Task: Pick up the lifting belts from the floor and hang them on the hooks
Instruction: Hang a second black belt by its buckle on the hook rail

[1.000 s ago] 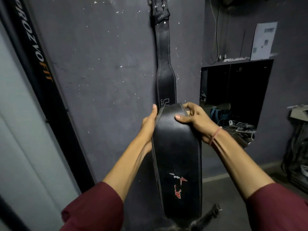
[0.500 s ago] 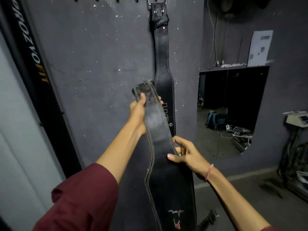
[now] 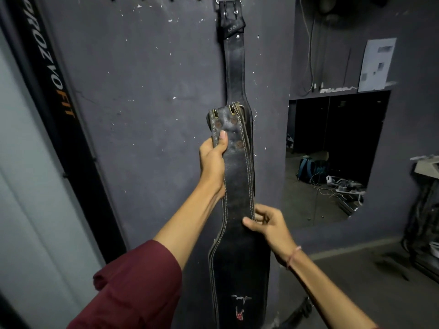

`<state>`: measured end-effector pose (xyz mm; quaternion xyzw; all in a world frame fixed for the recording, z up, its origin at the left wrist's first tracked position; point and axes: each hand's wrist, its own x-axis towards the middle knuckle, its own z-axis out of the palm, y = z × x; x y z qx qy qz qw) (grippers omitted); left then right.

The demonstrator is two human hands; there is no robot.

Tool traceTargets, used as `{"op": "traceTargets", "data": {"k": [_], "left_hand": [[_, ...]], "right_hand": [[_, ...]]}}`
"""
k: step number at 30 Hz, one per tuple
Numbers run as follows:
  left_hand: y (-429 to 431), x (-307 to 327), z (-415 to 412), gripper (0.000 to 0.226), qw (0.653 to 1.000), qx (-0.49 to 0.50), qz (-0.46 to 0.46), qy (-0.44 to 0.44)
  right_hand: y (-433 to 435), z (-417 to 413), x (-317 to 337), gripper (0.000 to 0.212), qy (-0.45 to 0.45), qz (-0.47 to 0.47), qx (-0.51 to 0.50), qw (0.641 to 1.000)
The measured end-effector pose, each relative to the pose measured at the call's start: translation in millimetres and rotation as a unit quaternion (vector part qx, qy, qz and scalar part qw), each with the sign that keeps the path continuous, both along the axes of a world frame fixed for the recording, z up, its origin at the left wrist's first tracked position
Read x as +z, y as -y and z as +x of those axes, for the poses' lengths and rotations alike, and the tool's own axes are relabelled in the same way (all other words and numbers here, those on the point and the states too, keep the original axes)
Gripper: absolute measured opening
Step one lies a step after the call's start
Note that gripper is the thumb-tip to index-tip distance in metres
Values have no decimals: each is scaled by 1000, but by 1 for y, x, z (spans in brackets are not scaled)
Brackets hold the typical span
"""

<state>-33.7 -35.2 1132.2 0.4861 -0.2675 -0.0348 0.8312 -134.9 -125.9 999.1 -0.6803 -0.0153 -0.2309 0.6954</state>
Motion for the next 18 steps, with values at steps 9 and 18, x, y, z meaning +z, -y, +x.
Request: {"op": "traceTargets", "data": {"k": [9, 18], "left_hand": [[-8, 23, -6, 24, 995, 9, 33, 90], [-40, -101, 0, 23, 946, 64, 235, 213]], "right_hand": [[-17, 54, 118, 20, 178, 69, -96, 977], [-18, 74, 132, 12, 190, 156, -143, 959]]}}
